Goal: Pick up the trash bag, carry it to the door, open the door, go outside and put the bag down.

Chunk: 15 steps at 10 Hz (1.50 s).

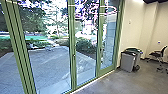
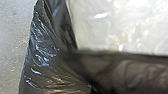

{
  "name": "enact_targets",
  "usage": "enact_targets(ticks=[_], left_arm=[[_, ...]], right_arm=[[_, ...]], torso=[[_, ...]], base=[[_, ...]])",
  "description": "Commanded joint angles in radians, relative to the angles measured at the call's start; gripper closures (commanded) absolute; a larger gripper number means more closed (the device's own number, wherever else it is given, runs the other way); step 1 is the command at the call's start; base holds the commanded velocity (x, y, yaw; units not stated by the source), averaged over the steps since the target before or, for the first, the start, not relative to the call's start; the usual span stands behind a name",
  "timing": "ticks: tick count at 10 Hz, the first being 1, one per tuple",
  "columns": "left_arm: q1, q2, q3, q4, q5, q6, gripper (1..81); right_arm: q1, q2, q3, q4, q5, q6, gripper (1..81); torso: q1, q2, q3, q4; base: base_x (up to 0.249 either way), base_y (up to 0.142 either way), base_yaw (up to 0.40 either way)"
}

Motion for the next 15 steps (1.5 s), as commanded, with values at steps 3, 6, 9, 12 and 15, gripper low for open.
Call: enact_targets(ticks=[3, 6, 9, 12, 15], left_arm=[[-0.067, -0.003, 0.002, 0.006, 0.054, 0.006, 81.1], [-0.067, -0.001, 0.002, 0.005, 0.054, 0.006, 81.1], [-0.067, 0.000, 0.002, 0.006, 0.054, 0.006, 81.1], [-0.067, 0.002, 0.002, 0.006, 0.054, 0.006, 81.1], [-0.067, 0.004, 0.002, 0.006, 0.054, 0.007, 81.1]], right_arm=[[0.063, 0.002, 0.003, 0.005, -0.058, -0.001, 1.0], [0.063, 0.003, 0.003, 0.007, -0.058, -0.001, 1.0], [0.061, 0.003, 0.003, 0.005, -0.058, -0.003, 1.0], [0.063, 0.001, 0.003, 0.005, -0.058, -0.003, 1.0], [0.063, 0.001, 0.003, 0.005, -0.058, -0.001, 1.0]], torso=[[0.000, 0.000, 0.000, 0.000], [0.000, 0.000, 0.000, 0.000], [0.000, 0.000, 0.000, 0.000], [0.000, 0.000, 0.000, 0.000], [0.000, 0.000, 0.000, 0.000]], base=[[0.139, 0.000, 0.000], [0.143, -0.043, 0.000], [0.145, -0.072, 0.000], [0.145, -0.076, 0.000], [0.145, -0.080, 0.000]])
